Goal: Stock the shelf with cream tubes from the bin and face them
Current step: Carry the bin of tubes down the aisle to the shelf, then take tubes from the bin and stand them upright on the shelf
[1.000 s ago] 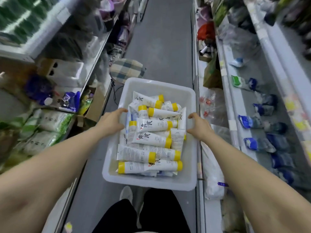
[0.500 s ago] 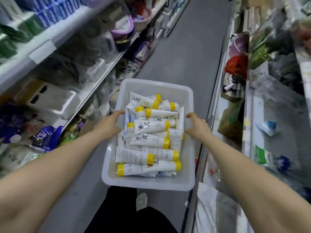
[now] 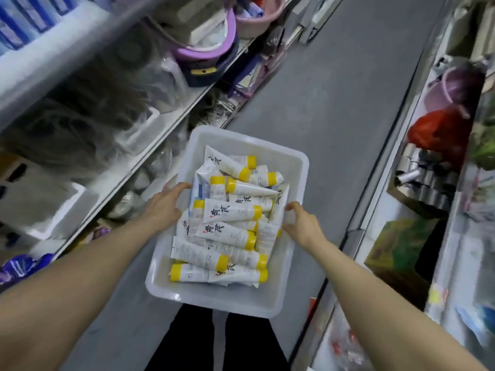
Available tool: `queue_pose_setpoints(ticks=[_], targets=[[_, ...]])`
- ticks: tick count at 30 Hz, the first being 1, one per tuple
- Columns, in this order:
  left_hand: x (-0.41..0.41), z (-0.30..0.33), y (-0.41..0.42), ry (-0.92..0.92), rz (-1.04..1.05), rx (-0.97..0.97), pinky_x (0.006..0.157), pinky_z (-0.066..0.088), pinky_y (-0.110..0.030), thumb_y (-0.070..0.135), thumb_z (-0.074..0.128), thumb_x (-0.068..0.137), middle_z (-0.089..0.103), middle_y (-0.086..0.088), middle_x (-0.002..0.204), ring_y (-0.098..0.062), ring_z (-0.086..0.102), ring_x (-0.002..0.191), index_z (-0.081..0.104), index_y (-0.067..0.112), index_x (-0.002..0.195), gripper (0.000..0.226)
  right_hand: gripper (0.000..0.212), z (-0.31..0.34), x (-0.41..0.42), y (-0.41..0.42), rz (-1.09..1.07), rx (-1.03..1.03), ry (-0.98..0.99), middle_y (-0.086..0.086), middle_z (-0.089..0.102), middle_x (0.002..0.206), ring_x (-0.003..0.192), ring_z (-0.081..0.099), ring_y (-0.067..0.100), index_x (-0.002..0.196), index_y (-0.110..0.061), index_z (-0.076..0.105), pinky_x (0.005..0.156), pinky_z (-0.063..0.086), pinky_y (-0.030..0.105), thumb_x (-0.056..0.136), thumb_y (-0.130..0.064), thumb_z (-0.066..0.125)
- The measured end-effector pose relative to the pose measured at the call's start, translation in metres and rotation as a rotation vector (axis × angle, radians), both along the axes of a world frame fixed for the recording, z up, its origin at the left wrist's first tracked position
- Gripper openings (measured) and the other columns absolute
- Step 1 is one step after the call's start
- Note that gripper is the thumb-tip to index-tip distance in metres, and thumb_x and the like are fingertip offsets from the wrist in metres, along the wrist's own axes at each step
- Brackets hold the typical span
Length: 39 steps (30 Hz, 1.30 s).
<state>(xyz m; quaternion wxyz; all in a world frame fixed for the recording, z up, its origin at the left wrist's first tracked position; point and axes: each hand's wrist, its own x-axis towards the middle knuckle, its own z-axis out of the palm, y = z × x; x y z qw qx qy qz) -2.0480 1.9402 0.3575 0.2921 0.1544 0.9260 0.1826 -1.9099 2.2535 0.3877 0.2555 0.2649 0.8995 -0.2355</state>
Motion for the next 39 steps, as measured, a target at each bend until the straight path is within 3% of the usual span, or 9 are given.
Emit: queue_pose_setpoints(ticks=[3,6,9,16,26,29,32,36,39], targets=[[-0.024,-0.021,0.001,-0.012,0.059,0.011,0.089,0.047,-0.038,0.001,0.054,0.075,0.048,-0.013,0.14,-0.032,0.052,0.118,0.019,0.045,0.144,0.089,0.03,-0.028,-0.042,0.012,0.048,-0.036,-0.026,0.011,0.062,0.095,0.093,0.057,0.036,0.121,-0.023,0.041,0.071,0.044,0.035,0.092,-0.02,0.049],[-0.038,-0.039,-0.001,-0.053,0.137,-0.002,0.088,0.048,-0.046,0.007,0.055,0.082,0.046,-0.017,0.135,-0.035,0.052,0.113,-0.018,0.057,0.14,0.105,0.023,-0.052,-0.081,0.013,0.047,-0.084,-0.057,0.011,0.056,0.087,0.086,0.056,0.036,0.115,-0.023,0.043,0.069,0.047,0.036,0.096,-0.019,0.031],[-0.054,-0.059,-0.01,-0.054,0.217,-0.048,0.087,0.047,-0.043,0.008,0.054,0.087,0.044,-0.023,0.136,-0.037,0.055,0.108,-0.032,0.054,0.135,0.108,0.022,-0.072,-0.109,0.006,0.044,-0.115,-0.094,0.012,0.055,0.089,0.085,0.055,0.038,0.106,-0.026,0.045,0.075,0.054,0.042,0.094,-0.021,0.027],[-0.09,-0.089,-0.019,-0.06,0.233,-0.22,0.095,0.045,-0.045,-0.001,0.056,0.086,0.037,-0.017,0.144,-0.038,0.049,0.119,-0.015,0.044,0.146,0.103,0.026,-0.108,-0.131,-0.019,-0.02,-0.238,-0.204,0.011,0.053,0.097,0.085,0.06,0.04,0.096,-0.024,0.051,0.053,0.059,0.046,0.088,-0.014,0.029],[-0.1,-0.139,-0.02,-0.002,0.288,-0.216,0.103,0.038,-0.046,-0.012,0.054,0.078,0.032,-0.019,0.144,-0.037,0.037,0.126,-0.002,0.035,0.151,0.103,0.024,-0.145,-0.146,-0.027,-0.014,-0.191,-0.199,0.01,0.061,0.092,0.073,0.068,0.036,0.091,-0.024,0.057,0.056,0.06,0.041,0.09,-0.013,0.035],[-0.079,-0.139,-0.025,0.009,0.291,-0.197,0.107,0.034,-0.048,0.001,0.058,0.082,0.033,-0.017,0.143,-0.037,0.033,0.128,0.004,0.029,0.152,0.093,0.025,-0.134,-0.158,-0.034,0.242,0.029,-0.338,0.008,0.065,0.094,0.079,0.068,0.031,0.097,-0.026,0.058,0.064,0.057,0.032,0.086,-0.013,0.039],[-0.047,-0.131,-0.03,0.007,0.312,-0.222,0.113,0.025,-0.05,0.009,0.058,0.085,0.019,-0.017,0.153,-0.037,0.017,0.14,0.018,0.027,0.151,0.079,0.02,-0.122,-0.174,-0.052,0.486,0.286,-0.203,0.01,0.064,0.099,0.093,0.061,0.033,0.106,-0.017,0.056,0.066,0.042,0.031,0.09,-0.013,0.044],[-0.005,-0.116,-0.031,0.119,0.489,-0.104,0.103,0.04,-0.047,-0.001,0.06,0.08,0.041,-0.015,0.138,-0.036,0.036,0.128,0.054,0.017,0.132,0.055,0.022,-0.116,-0.195,-0.08,0.599,0.218,0.011,0.01,0.064,0.096,0.089,0.06,0.033,0.109,-0.016,0.057,0.064,0.04,0.032,0.091,-0.009,0.047],[0.016,-0.116,-0.028,0.066,0.539,-0.133,0.096,0.043,-0.046,0.008,0.061,0.085,0.054,-0.016,0.122,-0.037,0.046,0.113,0.06,0.013,0.126,0.041,0.031,-0.122,-0.206,-0.101,0.679,0.134,0.083,0.009,0.061,0.107,0.099,0.058,0.032,0.118,-0.015,0.056,0.067,0.042,0.034,0.09,-0.004,0.051]])
